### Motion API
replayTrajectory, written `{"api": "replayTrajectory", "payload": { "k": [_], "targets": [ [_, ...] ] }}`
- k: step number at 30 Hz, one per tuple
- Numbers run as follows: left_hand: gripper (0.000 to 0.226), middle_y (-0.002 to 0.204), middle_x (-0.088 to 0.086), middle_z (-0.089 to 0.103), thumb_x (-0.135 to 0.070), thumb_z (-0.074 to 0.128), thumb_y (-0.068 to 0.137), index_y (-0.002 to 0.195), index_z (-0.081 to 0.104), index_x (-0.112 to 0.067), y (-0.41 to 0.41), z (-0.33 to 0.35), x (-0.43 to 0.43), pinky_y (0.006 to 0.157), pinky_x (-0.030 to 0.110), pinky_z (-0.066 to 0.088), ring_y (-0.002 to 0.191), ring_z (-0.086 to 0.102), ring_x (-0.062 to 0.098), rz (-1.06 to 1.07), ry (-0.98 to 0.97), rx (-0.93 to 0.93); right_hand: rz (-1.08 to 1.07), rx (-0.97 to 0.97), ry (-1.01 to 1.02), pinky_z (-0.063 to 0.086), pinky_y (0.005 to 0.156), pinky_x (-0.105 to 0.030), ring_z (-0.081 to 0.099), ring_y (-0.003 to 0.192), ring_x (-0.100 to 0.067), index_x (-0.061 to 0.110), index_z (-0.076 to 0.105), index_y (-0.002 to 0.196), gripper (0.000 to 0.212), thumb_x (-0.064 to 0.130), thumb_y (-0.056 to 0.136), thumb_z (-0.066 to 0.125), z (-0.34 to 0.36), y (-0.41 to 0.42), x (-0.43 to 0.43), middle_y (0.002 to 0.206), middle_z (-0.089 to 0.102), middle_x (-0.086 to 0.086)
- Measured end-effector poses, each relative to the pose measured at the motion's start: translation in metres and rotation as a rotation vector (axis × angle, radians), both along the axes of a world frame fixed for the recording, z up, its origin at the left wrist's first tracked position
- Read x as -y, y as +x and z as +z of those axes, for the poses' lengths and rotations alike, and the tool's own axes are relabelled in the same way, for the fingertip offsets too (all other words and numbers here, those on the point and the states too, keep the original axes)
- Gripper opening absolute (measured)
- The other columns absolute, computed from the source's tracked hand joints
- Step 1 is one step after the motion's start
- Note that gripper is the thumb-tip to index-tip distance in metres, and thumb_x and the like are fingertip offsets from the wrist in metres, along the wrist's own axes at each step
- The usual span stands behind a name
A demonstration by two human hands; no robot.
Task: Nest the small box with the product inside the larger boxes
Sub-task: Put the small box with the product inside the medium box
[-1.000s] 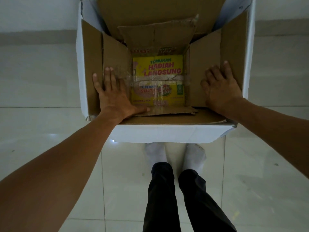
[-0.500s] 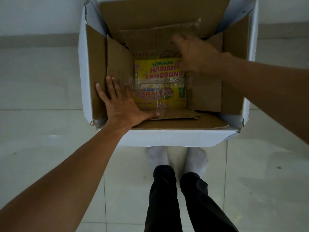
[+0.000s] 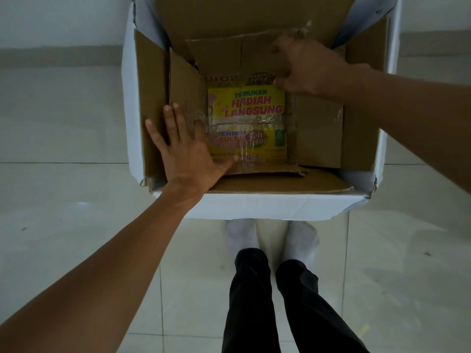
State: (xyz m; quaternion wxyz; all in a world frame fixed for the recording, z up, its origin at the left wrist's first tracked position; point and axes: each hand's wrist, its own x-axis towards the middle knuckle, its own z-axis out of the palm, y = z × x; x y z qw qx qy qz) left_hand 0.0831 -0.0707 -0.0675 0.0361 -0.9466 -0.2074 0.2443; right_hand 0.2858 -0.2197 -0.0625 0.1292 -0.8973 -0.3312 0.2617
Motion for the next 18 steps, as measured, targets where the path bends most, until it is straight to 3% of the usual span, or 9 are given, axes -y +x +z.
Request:
{"api": "replayTrajectory", "payload": {
  "k": [2, 4, 7, 9, 12, 15, 18],
  "targets": [
    [0.097, 0.154, 0.025, 0.01, -0.08, 0.044, 0.071, 0.135, 0.04, -0.007, -0.005, 0.001, -0.004, 0.105, 0.058, -0.015, 0.143, -0.001, 0.037, -0.038, -0.006, 0.128, -0.001, 0.04, 0.023, 0.043, 0.087, -0.039, 0.054, 0.111, -0.039, 0.005, 0.043, 0.13, 0.052, 0.016, 0.083, 0.063, 0.005, -0.013, 0.015, 0.126, 0.053, -0.024],
    [0.091, 0.154, 0.024, 0.012, -0.076, 0.047, 0.073, 0.132, 0.043, -0.007, -0.009, 0.001, -0.011, 0.105, 0.057, -0.015, 0.143, 0.002, 0.037, -0.083, 0.008, 0.158, 0.043, 0.099, -0.023, 0.035, 0.1, -0.047, 0.052, 0.114, -0.04, 0.005, 0.044, 0.128, 0.051, 0.017, 0.083, 0.063, 0.007, -0.03, 0.034, 0.128, 0.053, -0.023],
    [0.11, 0.156, 0.022, 0.007, -0.088, 0.036, 0.065, 0.14, 0.033, -0.008, -0.009, 0.0, -0.022, 0.105, 0.057, -0.017, 0.144, -0.003, 0.034, -0.087, 0.067, 0.054, 0.15, 0.192, -0.192, 0.014, 0.112, -0.058, 0.047, 0.121, -0.041, 0.005, 0.042, 0.13, 0.056, 0.028, 0.082, 0.062, 0.005, -0.059, 0.062, 0.13, 0.052, -0.025],
    [0.129, 0.156, 0.02, -0.002, -0.098, 0.022, 0.054, 0.147, 0.018, -0.008, -0.008, -0.002, -0.03, 0.105, 0.06, -0.017, 0.143, -0.012, 0.031, -0.069, 0.141, -0.05, 0.23, 0.215, -0.388, 0.003, 0.114, -0.061, 0.039, 0.13, -0.041, 0.011, 0.038, 0.136, 0.071, 0.046, 0.079, 0.06, 0.002, -0.075, 0.082, 0.136, 0.047, -0.024],
    [0.145, 0.155, 0.019, -0.015, -0.104, 0.009, 0.039, 0.149, 0.001, -0.011, -0.008, -0.004, -0.035, 0.104, 0.064, -0.017, 0.14, -0.024, 0.03, -0.062, 0.195, -0.158, 0.452, 0.302, -0.702, -0.007, 0.113, -0.06, 0.012, 0.144, -0.037, 0.021, 0.025, 0.144, 0.083, 0.067, 0.079, 0.046, -0.005, -0.088, 0.111, 0.154, 0.024, -0.018],
    [0.149, 0.154, 0.018, -0.021, -0.105, 0.008, 0.033, 0.148, -0.006, -0.011, -0.007, -0.003, -0.036, 0.103, 0.065, -0.017, 0.138, -0.029, 0.03, -0.064, 0.198, -0.204, 0.559, 0.377, -0.776, -0.009, 0.112, -0.063, 0.002, 0.146, -0.04, 0.023, 0.022, 0.146, 0.078, 0.063, 0.081, 0.039, -0.008, -0.092, 0.123, 0.159, 0.01, -0.018],
    [0.145, 0.155, 0.019, -0.018, -0.104, 0.013, 0.039, 0.149, -0.001, -0.011, -0.006, -0.002, -0.035, 0.104, 0.065, -0.015, 0.139, -0.026, 0.03, -0.071, 0.181, -0.192, 0.576, 0.373, -0.747, -0.008, 0.113, -0.064, 0.005, 0.145, -0.041, 0.023, 0.028, 0.144, 0.072, 0.059, 0.083, 0.04, -0.004, -0.089, 0.121, 0.157, 0.014, -0.021]
  ]
}}
